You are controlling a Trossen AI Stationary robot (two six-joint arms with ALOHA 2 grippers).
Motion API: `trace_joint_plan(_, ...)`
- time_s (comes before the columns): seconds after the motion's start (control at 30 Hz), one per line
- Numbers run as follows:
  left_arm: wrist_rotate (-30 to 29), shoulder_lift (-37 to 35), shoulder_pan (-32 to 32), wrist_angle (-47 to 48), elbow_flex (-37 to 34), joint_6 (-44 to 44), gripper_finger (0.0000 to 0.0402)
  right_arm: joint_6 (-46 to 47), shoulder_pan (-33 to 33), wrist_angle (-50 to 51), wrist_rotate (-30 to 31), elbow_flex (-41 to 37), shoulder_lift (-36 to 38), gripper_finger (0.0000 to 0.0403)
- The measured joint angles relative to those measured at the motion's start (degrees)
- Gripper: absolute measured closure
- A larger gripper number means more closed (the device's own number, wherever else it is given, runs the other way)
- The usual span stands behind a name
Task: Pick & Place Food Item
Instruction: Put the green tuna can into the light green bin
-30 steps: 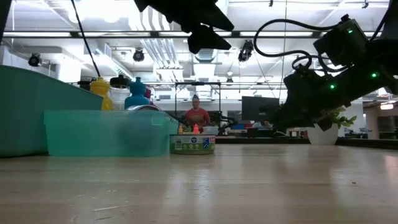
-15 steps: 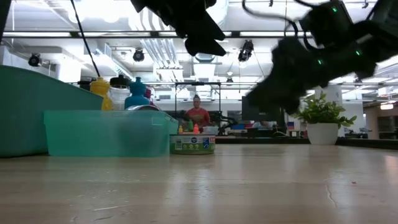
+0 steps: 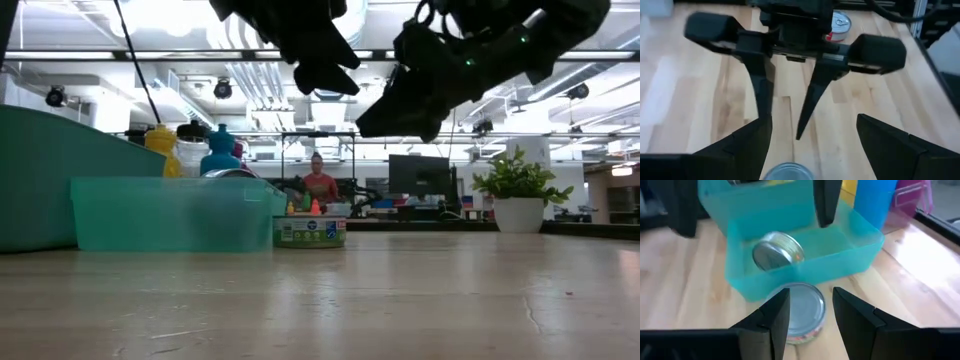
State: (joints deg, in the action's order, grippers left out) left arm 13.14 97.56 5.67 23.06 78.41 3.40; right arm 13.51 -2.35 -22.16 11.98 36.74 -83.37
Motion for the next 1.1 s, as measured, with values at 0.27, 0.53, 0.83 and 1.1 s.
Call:
trace_joint_plan(0.27, -0.01, 0.00, -0.07, 0.04, 0.00, -3.78, 0.0106, -7.04, 0.01, 3.46, 0.01, 1.61, -0.07, 0.0256)
trace_joint_plan(0.53, -0.03, 0.00, 0.07, 0.04, 0.00, -0.14, 0.0106, -6.22, 2.92, 3.34, -0.29, -0.66, -4.18, 0.0256)
trace_joint_plan(0.83, -0.58, 0.02, 0.07, 0.23, 0.00, 2.80, 0.0106, -8.11, 5.78, -10.36, -1.55, -0.40, -16.05, 0.0256)
trace_joint_plan(1.1, -2.66, 0.02, 0.07, 3.80, -0.11, 2.73, 0.0106, -6.16, 6.13, -10.76, -12.90, 1.74, -19.87, 0.0256)
